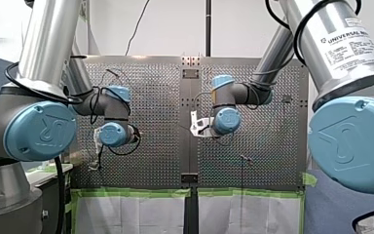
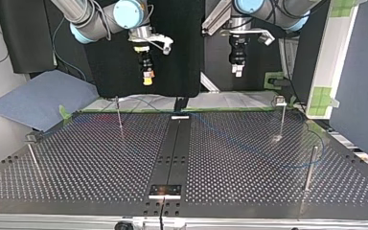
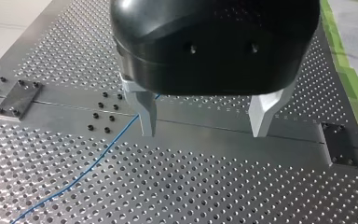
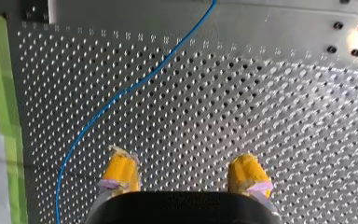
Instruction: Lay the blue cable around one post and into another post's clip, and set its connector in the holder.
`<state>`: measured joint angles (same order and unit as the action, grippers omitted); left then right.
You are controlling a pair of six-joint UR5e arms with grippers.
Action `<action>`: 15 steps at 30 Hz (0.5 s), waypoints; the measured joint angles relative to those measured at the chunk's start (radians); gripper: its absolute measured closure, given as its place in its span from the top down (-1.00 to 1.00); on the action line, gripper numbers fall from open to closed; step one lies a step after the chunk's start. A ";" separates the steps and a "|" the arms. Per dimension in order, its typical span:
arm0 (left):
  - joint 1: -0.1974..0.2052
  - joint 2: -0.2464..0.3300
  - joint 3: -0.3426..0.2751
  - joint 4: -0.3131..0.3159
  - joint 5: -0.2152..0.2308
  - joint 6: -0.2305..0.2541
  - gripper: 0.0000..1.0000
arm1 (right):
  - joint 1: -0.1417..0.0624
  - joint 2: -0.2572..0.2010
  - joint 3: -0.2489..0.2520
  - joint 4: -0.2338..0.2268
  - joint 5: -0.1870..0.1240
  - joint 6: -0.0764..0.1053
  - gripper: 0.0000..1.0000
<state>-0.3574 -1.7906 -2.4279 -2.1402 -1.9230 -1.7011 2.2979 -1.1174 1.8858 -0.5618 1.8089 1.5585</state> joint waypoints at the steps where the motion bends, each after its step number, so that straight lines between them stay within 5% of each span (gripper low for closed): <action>1: 0.000 0.000 0.000 -0.001 0.000 0.000 0.98 | 0.002 0.002 0.000 -0.001 -0.003 -0.001 1.00; 15: 0.004 0.000 0.000 -0.010 0.005 0.000 0.98 | 0.043 0.071 0.000 -0.003 0.009 -0.017 1.00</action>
<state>-0.3529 -1.7906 -2.4279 -2.1506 -1.9184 -1.7016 2.3414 -1.0460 1.8861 -0.5645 1.8178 1.5416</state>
